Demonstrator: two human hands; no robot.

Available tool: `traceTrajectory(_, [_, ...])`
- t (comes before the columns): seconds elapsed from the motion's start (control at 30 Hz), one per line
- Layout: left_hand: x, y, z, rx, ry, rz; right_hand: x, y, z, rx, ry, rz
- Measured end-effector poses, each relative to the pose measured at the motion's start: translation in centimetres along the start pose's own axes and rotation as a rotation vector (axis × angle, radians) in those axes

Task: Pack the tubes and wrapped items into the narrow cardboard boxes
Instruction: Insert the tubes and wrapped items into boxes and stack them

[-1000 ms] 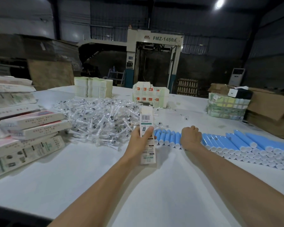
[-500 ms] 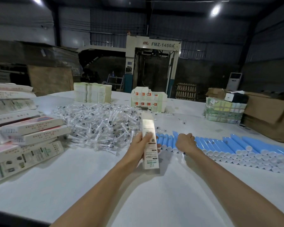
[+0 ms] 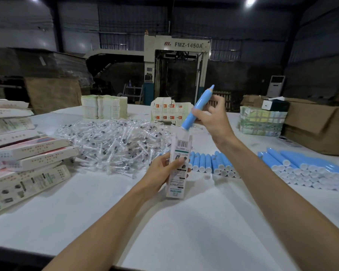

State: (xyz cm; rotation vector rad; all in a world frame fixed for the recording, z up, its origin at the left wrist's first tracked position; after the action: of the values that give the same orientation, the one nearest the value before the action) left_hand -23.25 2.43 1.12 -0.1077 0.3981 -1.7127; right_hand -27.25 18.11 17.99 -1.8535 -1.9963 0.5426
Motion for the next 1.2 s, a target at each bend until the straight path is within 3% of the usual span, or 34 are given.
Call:
traceTrajectory(0.17, [-0.4,0.3,-0.1,0.001,0.001,-0.009,-0.6,0.6,1.8,0.024,0.346,-0.085])
traceTrajectory(0.5, [-0.8,0.1,-0.4,0.013,0.007,-0.001,-2.3,1.8,2.9,-0.062,0.557,-0.277])
traceTrajectory(0.73, [-0.3,0.2,-1.6,0.069,-0.013,0.071,-4.1,3.8,4.7,0.130,0.836,-0.199])
traceTrajectory(0.8, [0.1,0.3,-1.7,0.084,-0.018,0.115,-6.2,5.2,3.1,0.327,0.908,-0.113])
traceTrajectory(0.87, [0.6,0.8,-2.3,0.129,-0.023,0.190,-10.4,7.2,1.4,0.540,0.931,-0.137])
traceTrajectory(0.97, [3.8,2.4,-4.5,0.157,0.280,0.281,-17.2,9.7,0.9,0.696,0.914,-0.267])
traceTrajectory(1.03, [4.2,2.7,-4.4,0.147,0.284,0.279,-20.0,9.7,1.9,0.654,0.870,-0.308])
traceTrajectory(1.1, [1.9,2.0,-4.1,0.202,0.189,0.201,-21.6,8.7,4.3,0.492,0.835,-0.362])
traceTrajectory(1.2, [1.0,1.4,-3.7,0.181,0.284,0.192,-23.4,7.6,9.0,0.255,0.926,-0.486])
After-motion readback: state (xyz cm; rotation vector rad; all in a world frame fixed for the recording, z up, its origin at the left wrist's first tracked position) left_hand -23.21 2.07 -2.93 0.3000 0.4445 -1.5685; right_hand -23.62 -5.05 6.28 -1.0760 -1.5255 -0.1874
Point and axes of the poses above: each hand's wrist, its own y-axis away from the middle knuckle, its own x-axis out of the back of the hand, z = x × y, the point moved 9 cm from there along -y, towards the middle knuckle, and after that the axes turned 3 degrees about -x, right-handed, at the moved point
